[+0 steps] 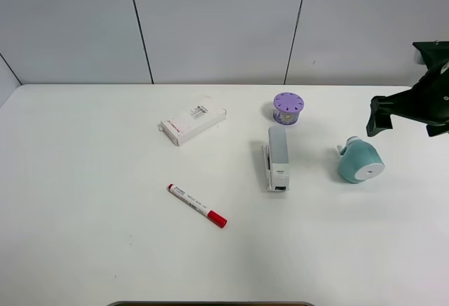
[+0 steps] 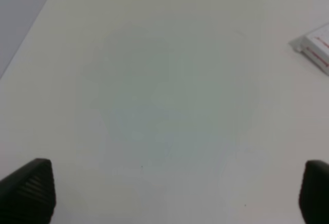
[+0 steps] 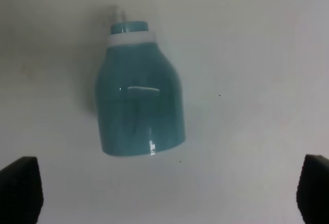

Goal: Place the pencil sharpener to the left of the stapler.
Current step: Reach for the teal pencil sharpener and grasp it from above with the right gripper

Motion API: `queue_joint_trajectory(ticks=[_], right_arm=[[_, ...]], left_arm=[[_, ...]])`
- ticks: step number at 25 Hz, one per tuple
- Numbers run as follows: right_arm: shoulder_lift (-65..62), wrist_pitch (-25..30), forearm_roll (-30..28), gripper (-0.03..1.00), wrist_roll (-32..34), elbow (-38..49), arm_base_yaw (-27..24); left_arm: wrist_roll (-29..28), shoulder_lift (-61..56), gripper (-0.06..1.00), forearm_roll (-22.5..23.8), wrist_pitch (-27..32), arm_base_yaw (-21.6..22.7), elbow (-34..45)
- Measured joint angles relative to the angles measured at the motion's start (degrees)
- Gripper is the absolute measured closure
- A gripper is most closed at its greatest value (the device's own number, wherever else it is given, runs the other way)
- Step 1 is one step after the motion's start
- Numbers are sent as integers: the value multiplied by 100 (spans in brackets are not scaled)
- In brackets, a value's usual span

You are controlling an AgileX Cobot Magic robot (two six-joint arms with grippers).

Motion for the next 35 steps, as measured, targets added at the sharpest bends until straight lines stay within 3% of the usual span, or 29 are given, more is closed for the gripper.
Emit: queue_joint_trajectory(ticks=[35], right_arm=[[2308, -1221, 186, -2, -306, -1, 184]], left_arm=[[0, 0, -1, 0, 0, 0, 0]])
